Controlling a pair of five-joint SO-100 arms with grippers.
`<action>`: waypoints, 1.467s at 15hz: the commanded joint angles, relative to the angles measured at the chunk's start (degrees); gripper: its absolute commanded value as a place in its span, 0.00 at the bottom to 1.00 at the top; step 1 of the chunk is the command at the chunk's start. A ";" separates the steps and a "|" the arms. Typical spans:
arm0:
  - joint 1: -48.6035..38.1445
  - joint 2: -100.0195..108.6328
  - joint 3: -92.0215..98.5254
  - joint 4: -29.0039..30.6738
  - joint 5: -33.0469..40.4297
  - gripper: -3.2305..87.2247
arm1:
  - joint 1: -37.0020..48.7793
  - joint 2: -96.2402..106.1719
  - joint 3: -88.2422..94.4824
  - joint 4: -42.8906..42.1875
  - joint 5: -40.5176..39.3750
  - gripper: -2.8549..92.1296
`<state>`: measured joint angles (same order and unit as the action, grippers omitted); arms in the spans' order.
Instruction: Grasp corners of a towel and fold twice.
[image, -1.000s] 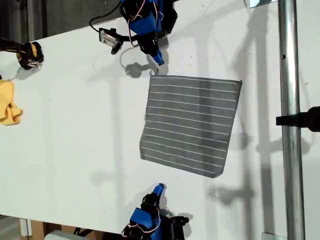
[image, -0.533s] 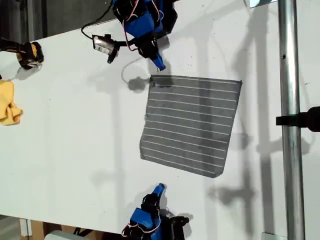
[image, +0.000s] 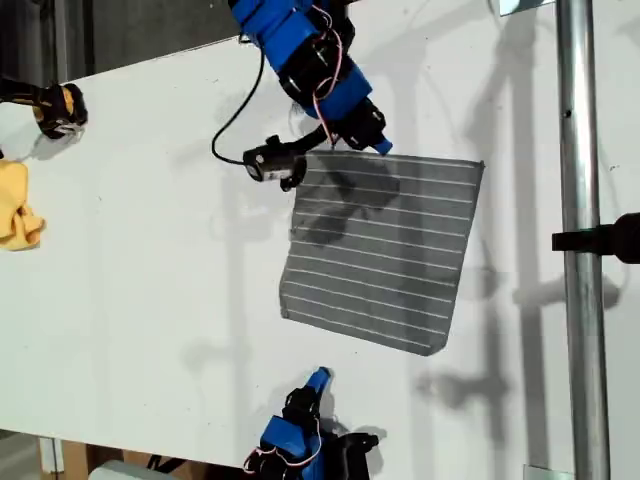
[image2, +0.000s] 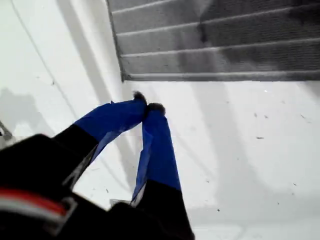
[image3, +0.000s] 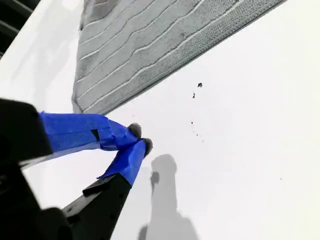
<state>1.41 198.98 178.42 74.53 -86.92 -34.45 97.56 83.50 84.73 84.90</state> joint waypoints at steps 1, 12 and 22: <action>0.88 0.35 0.26 0.18 -0.79 0.02 | -4.31 -4.22 -9.67 -0.09 1.32 0.03; 3.25 0.35 0.26 0.18 -1.23 0.02 | -9.40 -10.02 -11.34 -10.72 6.33 0.28; 3.69 0.26 0.26 0.26 -0.88 0.02 | -10.72 -22.50 -8.09 -8.09 8.44 0.48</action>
<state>4.48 198.98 178.42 74.53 -87.45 -45.88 76.11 75.85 78.31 93.25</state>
